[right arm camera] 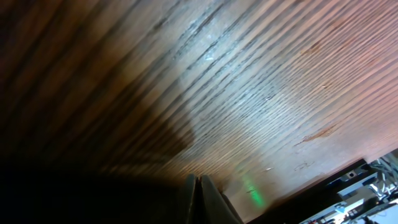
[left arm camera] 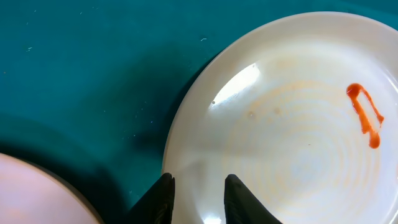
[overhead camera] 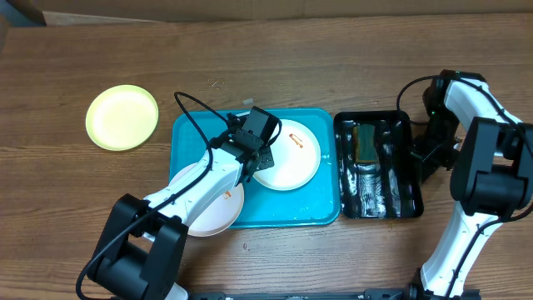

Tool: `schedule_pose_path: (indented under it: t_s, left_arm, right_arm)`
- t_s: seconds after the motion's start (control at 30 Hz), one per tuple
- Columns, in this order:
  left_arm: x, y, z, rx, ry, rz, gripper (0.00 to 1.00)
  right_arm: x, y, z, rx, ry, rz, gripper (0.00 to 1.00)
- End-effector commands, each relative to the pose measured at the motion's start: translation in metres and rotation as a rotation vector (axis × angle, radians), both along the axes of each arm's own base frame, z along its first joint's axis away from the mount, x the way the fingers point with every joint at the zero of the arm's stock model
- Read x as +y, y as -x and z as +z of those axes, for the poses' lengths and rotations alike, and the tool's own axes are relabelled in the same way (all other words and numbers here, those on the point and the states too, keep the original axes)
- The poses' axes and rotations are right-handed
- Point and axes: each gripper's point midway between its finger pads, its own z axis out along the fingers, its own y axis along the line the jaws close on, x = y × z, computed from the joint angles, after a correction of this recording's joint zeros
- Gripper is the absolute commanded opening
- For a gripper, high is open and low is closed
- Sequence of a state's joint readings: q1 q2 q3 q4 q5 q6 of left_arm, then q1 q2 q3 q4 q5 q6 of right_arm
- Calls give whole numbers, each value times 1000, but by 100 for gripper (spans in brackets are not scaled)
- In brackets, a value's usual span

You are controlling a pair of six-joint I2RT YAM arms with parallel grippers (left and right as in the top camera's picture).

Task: Clean dirty plates on tray and stack at the side
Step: 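Lower the right gripper into the black tray and grasp the sponge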

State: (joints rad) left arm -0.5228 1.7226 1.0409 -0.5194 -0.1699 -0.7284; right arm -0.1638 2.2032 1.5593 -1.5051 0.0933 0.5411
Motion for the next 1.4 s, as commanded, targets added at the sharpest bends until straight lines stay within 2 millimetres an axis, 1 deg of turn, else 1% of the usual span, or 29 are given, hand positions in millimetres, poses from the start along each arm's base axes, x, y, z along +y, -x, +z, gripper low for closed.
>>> schedule_pose_path:
  t_s: [0.0,0.07,0.1,0.17,0.23,0.27,0.33,0.4,0.43,0.5,0.6,0.67,0.73,0.8,0.87,0.9,0.93,0.97,1.0,1.1,1.17,1.23,1.3,1.37]
  left_arm:
    - [3,-8,3,-18,-26,-7,39]
    - [3,-7,2,-15,-28,-10,50]
    - [4,-7,2,-15,-32,-20,54]
    - [4,-7,3,-17,-43,-44,57]
    - [5,-8,2,-14,-39,-46,57]
    - [5,-8,2,-10,-32,-45,57]
    - [6,-9,1,2,-11,-44,59]
    - [8,-9,0,21,21,-52,59]
    - [9,-10,0,37,54,-66,59]
    - [10,-10,-1,53,82,-85,57]
    - [10,-9,-6,70,93,-110,52]
    - [10,-9,-11,83,88,-110,50]
    - [10,-8,-19,97,83,-110,45]
    - [5,-9,-28,113,101,-118,44]
    - [1,-9,-31,121,128,-127,36]
    - [2,-9,-31,122,130,-124,29]
    - [3,-10,-31,121,130,-120,27]
    - [4,-10,-31,120,131,-118,31]
    - [4,-11,-31,120,131,-114,38]
    - [9,-13,-30,118,139,-75,44]
    - [12,-16,-30,115,141,-64,45]
    - [17,-18,-30,115,145,-50,35]
    - [19,-18,-30,116,147,-47,26]
    - [19,-18,-30,115,146,-53,25]
  right_arm:
    - [-1,-11,16,-61,-22,-3,4]
    - [-8,-17,28,-78,-21,-16,4]
    - [-13,-22,36,-91,-21,-24,4]
    - [-21,-33,52,-133,-18,-32,4]
    - [-28,-50,71,-202,-16,-39,5]
    - [-28,-59,81,-242,-35,-30,6]
    - [-21,-78,97,-328,-100,4,12]
    - [-10,-95,111,-418,-181,39,20]
    - [0,-108,117,-480,-236,65,26]
    - [11,-121,120,-542,-285,101,30]
    - [23,-135,119,-588,-294,161,30]
    - [34,-139,119,-602,-304,216,31]
    - [48,-140,119,-600,-315,258,32]
    - [59,-140,118,-589,-303,317,37]
    - [62,-140,116,-572,-247,369,41]
    - [63,-141,115,-569,-227,387,41]
    - [66,-143,115,-570,-212,405,41]
    - [70,-144,115,-572,-210,420,42]
    - [75,-145,115,-575,-213,431,47]
    - [89,-146,115,-580,-218,468,53]
    - [96,-145,115,-578,-222,483,54]
    - [105,-144,113,-571,-226,505,55]
    - [106,-140,108,-546,-206,525,73]
    - [107,-133,99,-511,-188,545,78]
